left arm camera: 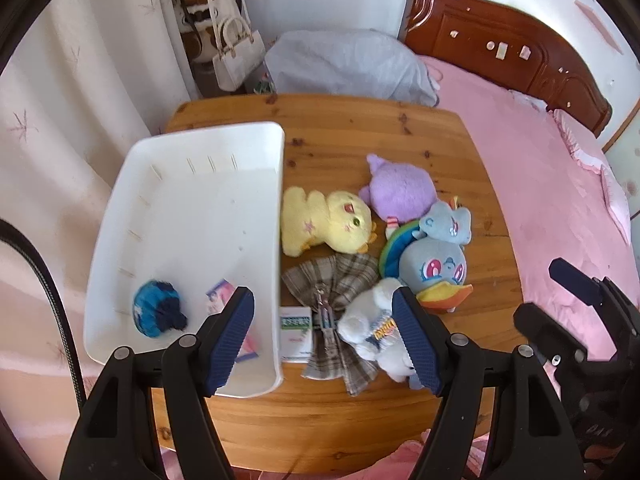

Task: Organize objects
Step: 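Move the left tool to the white teddy bear while the right tool reaches the blue pony, then grasp the white teddy bear with the left tool while the right tool grasps the blue pony, then lift and carry the bear and pony together over the white tray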

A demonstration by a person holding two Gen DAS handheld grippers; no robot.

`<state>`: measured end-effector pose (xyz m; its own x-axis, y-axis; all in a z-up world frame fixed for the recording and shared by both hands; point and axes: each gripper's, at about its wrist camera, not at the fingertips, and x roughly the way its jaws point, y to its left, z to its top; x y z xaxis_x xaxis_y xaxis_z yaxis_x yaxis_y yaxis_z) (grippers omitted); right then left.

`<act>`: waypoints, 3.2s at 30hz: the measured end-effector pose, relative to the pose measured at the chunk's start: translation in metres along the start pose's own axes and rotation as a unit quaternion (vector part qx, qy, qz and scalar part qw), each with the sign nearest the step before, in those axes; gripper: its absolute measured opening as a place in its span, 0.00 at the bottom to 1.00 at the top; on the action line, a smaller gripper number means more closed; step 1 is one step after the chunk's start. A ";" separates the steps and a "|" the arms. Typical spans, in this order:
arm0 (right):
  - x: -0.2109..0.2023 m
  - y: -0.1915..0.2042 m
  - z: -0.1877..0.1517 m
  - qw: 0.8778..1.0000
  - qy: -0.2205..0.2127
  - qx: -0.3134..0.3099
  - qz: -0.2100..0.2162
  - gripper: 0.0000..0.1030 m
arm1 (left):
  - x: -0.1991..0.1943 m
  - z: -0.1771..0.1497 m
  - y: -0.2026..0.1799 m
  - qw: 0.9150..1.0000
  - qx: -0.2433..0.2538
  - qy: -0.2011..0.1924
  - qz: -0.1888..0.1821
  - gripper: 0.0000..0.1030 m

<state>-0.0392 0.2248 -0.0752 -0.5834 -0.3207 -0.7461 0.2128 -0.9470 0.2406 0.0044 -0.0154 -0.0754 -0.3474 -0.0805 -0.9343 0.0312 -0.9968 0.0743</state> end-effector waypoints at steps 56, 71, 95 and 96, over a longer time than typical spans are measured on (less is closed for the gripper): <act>0.177 -0.117 -0.011 0.932 0.240 0.236 0.137 0.81 | 0.124 -0.052 -0.048 0.971 -0.075 0.214 -0.074 0.80; 0.181 -0.119 -0.005 0.932 0.238 0.228 0.150 0.77 | 0.126 -0.058 -0.053 0.969 -0.083 0.220 -0.079 0.80; 0.137 -0.119 -0.009 0.943 0.220 0.216 0.123 0.75 | 0.082 -0.055 -0.064 0.975 -0.024 0.202 -0.089 0.63; 0.136 -0.117 -0.010 0.943 0.220 0.217 0.122 0.75 | 0.078 -0.054 -0.064 0.976 -0.016 0.200 -0.084 0.63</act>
<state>-0.1355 0.2926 -0.2107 -0.1575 -0.5825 -0.7974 -0.0983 -0.7942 0.5996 0.0262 0.0423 -0.1723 0.0441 0.0988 -0.9941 0.0369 -0.9946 -0.0972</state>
